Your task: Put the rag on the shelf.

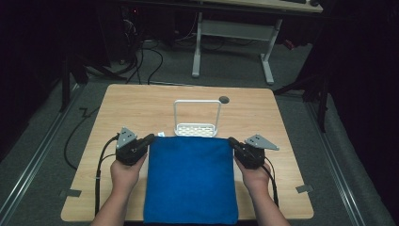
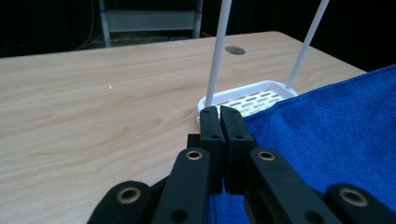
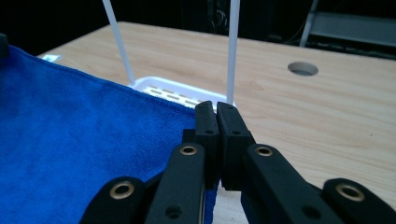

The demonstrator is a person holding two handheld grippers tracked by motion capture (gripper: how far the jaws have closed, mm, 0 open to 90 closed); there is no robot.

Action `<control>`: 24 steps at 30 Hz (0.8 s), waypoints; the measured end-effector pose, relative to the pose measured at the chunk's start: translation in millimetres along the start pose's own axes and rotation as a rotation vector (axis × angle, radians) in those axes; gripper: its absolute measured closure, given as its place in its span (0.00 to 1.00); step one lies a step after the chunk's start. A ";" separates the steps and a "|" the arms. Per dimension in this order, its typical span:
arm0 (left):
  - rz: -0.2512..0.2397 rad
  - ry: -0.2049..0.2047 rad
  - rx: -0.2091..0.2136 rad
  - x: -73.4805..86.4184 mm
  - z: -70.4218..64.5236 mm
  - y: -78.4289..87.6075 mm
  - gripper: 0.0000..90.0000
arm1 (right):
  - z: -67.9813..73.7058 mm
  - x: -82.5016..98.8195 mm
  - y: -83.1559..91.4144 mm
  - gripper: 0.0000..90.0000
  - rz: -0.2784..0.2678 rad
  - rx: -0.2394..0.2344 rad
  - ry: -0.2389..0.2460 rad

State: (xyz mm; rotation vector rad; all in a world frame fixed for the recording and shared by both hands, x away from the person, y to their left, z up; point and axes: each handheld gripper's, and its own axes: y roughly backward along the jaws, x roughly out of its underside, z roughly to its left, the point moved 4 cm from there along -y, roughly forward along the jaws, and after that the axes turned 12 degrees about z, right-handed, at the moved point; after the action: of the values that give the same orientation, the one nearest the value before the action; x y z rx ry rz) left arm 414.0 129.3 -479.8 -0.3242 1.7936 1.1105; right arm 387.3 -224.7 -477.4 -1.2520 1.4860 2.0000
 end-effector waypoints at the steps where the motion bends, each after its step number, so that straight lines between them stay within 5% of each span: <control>1: -0.012 -0.014 -0.003 -3.2 -3.4 3.9 0.99 | 0.5 -2.3 7.9 0.98 -0.026 -0.005 0.001; 13: -0.092 -0.056 0.011 -23.8 -24.0 25.9 0.99 | 6.1 -16.7 41.2 0.99 -0.125 -0.006 0.029; 24: -0.133 -0.049 -0.009 -41.4 -27.7 37.7 0.99 | 5.2 -34.1 58.9 0.98 -0.187 -0.014 0.041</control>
State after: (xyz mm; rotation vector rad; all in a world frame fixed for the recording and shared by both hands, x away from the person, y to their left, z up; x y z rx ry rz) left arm 394.4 117.8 -421.6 -0.4113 1.6991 1.0245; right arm 361.7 -235.5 -415.0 -1.3906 1.3217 1.8764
